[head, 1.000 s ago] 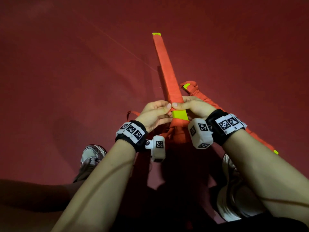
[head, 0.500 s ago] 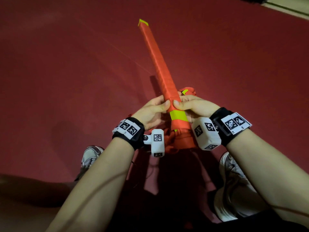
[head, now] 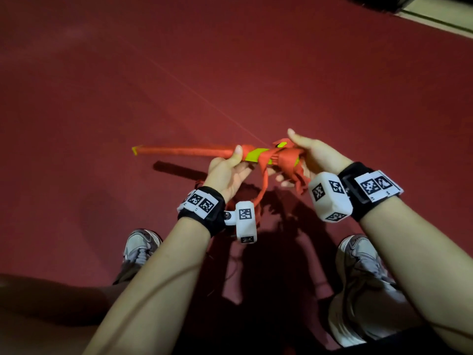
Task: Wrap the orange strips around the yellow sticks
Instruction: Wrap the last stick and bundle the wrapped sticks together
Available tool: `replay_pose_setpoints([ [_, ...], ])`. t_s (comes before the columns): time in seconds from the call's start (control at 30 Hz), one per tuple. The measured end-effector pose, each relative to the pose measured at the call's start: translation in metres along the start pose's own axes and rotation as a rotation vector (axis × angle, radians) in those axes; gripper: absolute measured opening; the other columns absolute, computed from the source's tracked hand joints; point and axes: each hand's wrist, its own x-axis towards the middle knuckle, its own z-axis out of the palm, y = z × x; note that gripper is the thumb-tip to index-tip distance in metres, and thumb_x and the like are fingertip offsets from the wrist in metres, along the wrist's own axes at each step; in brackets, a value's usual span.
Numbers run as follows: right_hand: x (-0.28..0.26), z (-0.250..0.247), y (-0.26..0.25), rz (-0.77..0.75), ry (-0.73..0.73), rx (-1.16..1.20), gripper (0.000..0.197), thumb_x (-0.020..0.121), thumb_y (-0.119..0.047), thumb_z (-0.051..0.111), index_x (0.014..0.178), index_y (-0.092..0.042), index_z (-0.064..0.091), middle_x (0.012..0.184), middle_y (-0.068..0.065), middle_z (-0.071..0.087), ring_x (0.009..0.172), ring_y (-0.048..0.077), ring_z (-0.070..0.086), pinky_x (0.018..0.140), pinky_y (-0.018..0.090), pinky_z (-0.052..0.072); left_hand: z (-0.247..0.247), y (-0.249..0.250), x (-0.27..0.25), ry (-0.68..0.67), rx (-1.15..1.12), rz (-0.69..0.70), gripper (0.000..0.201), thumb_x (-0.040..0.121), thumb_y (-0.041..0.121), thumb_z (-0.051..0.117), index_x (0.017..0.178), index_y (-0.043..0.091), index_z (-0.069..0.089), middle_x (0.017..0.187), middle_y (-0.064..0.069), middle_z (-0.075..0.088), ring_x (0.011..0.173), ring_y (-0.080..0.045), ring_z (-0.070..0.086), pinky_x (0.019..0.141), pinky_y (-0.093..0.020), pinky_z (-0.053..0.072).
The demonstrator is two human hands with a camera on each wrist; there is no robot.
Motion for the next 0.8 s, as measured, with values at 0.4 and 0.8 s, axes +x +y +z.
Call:
replay_pose_setpoints([
  [0.4,0.000,-0.015,-0.012,-0.629,0.292,-0.469,0.012,0.087,0.003,0.069,0.080,-0.006,0.071,0.056,-0.004,0.063,0.048,0.004,0.051,0.051,0.019,0.039,-0.016,0.002,0.010,0.115,-0.064,0.033,0.020,0.101,0.007,0.059,0.106,-0.012,0.057,0.091,-0.019,0.073,0.095,-0.031,0.073,0.081,-0.045,0.063],
  [0.8,0.020,-0.017,-0.003,-0.386,0.415,-0.856,0.041,0.074,-0.047,0.080,0.104,-0.020,0.072,0.096,0.003,0.073,0.090,0.017,0.066,0.084,0.032,0.051,-0.023,0.010,0.007,0.226,-0.231,0.052,0.023,0.098,0.003,0.060,0.115,-0.011,0.055,0.094,-0.024,0.072,0.103,-0.035,0.072,0.071,-0.042,0.064],
])
